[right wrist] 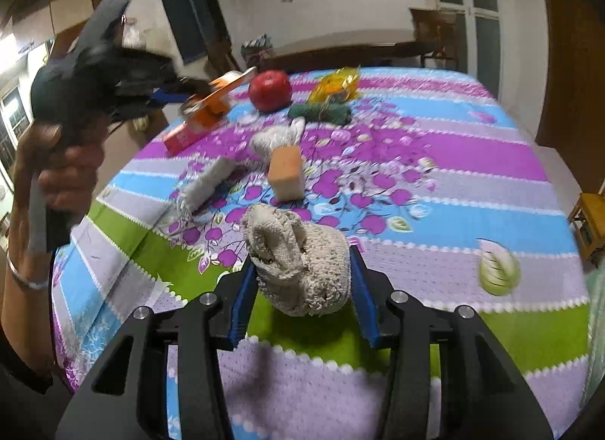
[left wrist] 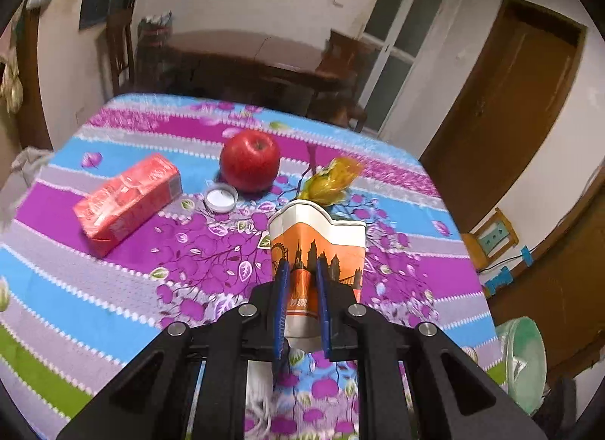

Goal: Collect trash
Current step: 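Grasp the second orange paper cup with left tool while right tool grasps the beige cloth, then carry the paper cup and beige cloth with both tools over the bin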

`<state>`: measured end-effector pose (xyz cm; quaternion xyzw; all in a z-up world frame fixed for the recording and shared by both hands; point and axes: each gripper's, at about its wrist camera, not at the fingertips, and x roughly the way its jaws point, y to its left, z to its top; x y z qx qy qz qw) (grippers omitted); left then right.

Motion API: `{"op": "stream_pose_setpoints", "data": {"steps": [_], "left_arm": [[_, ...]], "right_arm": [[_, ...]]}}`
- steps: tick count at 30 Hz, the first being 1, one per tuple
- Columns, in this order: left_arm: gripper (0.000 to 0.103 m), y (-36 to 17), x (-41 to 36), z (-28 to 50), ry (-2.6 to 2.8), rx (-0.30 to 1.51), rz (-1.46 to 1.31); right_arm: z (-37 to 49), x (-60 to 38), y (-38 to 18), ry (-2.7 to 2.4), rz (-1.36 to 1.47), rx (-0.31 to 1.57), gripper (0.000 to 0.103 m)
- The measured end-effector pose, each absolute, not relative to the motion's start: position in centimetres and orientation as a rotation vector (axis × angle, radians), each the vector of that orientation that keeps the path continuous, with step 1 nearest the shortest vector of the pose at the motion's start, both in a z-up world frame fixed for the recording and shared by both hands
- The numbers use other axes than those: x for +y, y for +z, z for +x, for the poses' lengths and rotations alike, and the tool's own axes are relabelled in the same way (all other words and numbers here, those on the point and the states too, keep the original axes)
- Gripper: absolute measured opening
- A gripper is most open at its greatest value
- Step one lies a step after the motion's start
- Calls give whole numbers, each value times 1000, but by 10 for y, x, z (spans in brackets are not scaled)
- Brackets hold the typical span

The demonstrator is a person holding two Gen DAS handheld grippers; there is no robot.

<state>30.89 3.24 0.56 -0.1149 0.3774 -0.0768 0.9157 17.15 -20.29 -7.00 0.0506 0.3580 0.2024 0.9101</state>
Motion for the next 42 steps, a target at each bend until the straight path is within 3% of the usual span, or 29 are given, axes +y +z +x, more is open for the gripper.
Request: {"op": "stream_pose_setpoints", "data": {"steps": [11, 23, 30, 42], "left_arm": [[16, 38, 17, 204, -200, 637, -109], [16, 8, -37, 128, -270, 612, 26], [16, -19, -78, 114, -338, 650, 95], [16, -7, -176, 130, -434, 578, 203]], "right_arm": [[123, -217, -34, 369, 102, 606, 44], [86, -243, -40, 295, 138, 601, 44], [74, -259, -44, 256, 157, 597, 44], [49, -328, -24, 64, 154, 536, 44]]}}
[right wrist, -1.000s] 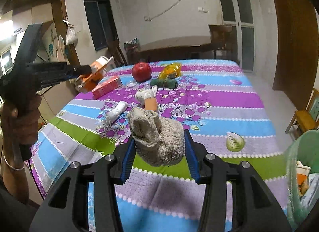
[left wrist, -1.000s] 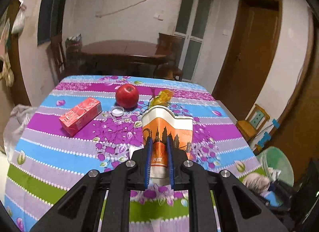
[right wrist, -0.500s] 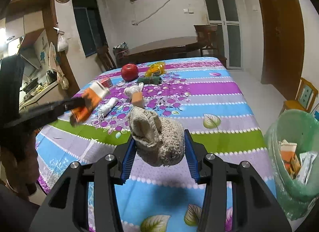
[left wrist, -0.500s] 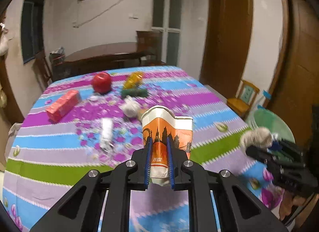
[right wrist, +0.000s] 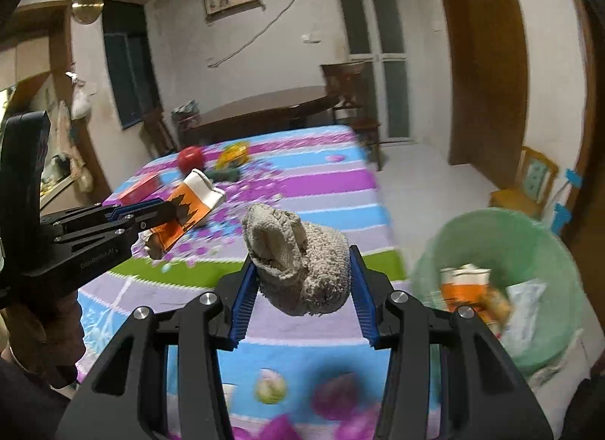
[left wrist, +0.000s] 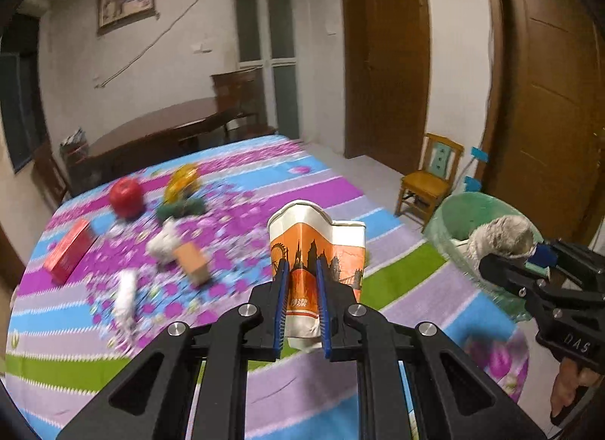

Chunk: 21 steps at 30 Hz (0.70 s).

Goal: Collect trash
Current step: 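Carry the paper cup and beige cloth with both tools over the bin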

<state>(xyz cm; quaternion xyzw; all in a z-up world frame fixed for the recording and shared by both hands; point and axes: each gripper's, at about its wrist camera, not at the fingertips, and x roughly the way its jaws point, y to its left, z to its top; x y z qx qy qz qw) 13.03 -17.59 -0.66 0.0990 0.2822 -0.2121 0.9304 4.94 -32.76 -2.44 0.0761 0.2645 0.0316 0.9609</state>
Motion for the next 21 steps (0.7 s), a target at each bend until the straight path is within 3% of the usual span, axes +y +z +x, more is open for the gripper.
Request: {"op": "stream_pose_setpoints", "data": {"steps": [21], "left_arm": [[16, 0, -391, 136, -728, 476, 362]], "right_arm": [[30, -493, -25, -295, 173, 586, 44]]}}
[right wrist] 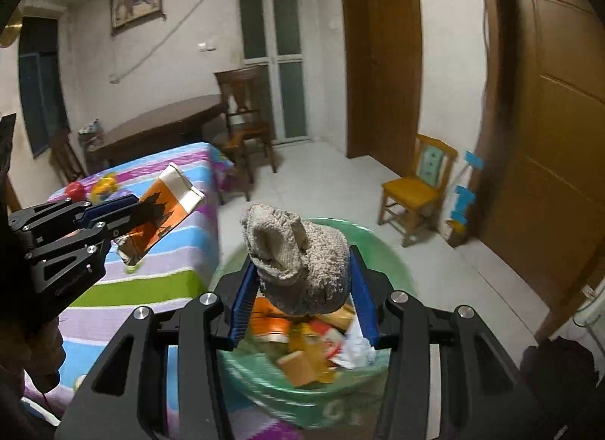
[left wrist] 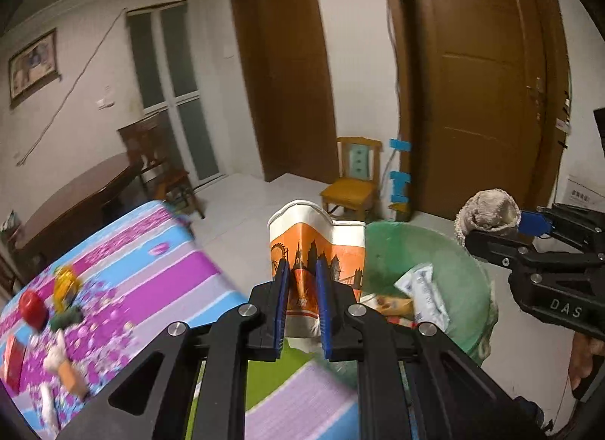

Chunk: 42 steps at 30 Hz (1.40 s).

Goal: Collect trash
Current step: 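Carry the paper cup and beige cloth with both tools over the bin, then open both tools to drop the cup and cloth into the bin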

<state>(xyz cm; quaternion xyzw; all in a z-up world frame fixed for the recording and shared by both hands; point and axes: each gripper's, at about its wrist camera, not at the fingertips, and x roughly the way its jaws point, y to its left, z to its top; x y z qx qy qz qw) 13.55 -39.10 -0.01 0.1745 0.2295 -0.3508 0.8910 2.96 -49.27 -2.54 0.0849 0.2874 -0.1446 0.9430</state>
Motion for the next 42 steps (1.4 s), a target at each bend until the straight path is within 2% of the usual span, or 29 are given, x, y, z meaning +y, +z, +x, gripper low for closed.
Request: {"op": "stream_pose_setpoints", "data": {"steps": [10, 20, 22, 24, 25, 26, 27, 42], "left_arm": [[16, -16, -439, 138, -779, 474, 408], [16, -32, -451, 149, -800, 508, 416], [16, -34, -453, 154, -807, 519, 413], [17, -38, -457, 162, -852, 548, 409], [18, -42, -461, 166, -865, 565, 419], [19, -44, -462, 168, -858, 567, 424], [23, -47, -463, 171, -849, 573, 431], [24, -59, -424, 182, -771, 617, 379]], "right_arm": [[30, -524, -37, -336, 202, 620, 44], [45, -530, -38, -315, 206, 638, 44], [50, -534, -42, -306, 210, 653, 46], [55, -539, -45, -312, 207, 670, 52], [57, -542, -47, -331, 208, 672, 60], [58, -544, -49, -338, 215, 671, 61], [58, -547, -51, -338, 226, 672, 61], [53, -526, -43, -314, 219, 615, 61]]}}
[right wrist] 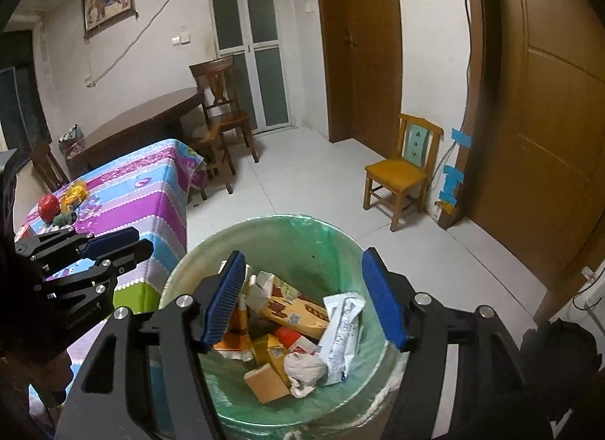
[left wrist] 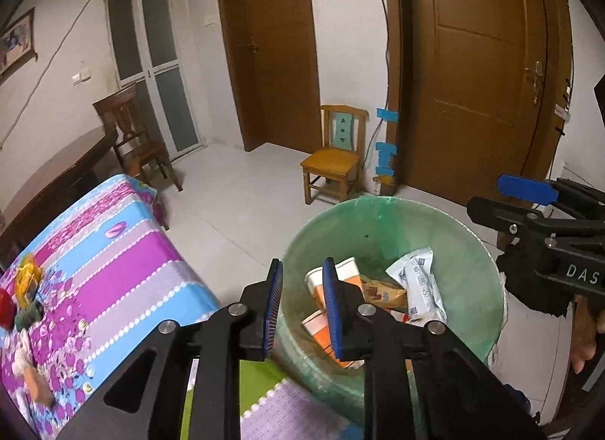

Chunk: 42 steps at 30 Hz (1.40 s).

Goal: Collect trash
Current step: 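Open both tools to drop the cup and cloth into the bin, then move both open tools back over the table toward the white items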

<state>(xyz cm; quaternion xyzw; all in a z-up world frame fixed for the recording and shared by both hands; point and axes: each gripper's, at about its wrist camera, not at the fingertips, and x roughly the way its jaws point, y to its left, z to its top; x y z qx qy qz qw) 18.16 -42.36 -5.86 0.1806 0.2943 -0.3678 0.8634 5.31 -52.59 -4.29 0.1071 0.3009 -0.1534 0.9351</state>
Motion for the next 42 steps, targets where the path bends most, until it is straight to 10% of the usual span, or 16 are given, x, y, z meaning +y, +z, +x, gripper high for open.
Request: {"op": "stream_pose_setpoints", "data": {"steps": [42], "left_arm": [[56, -10, 67, 212, -17, 656, -43]], "right_arm": [[219, -171, -48, 479, -119, 696, 61]]}}
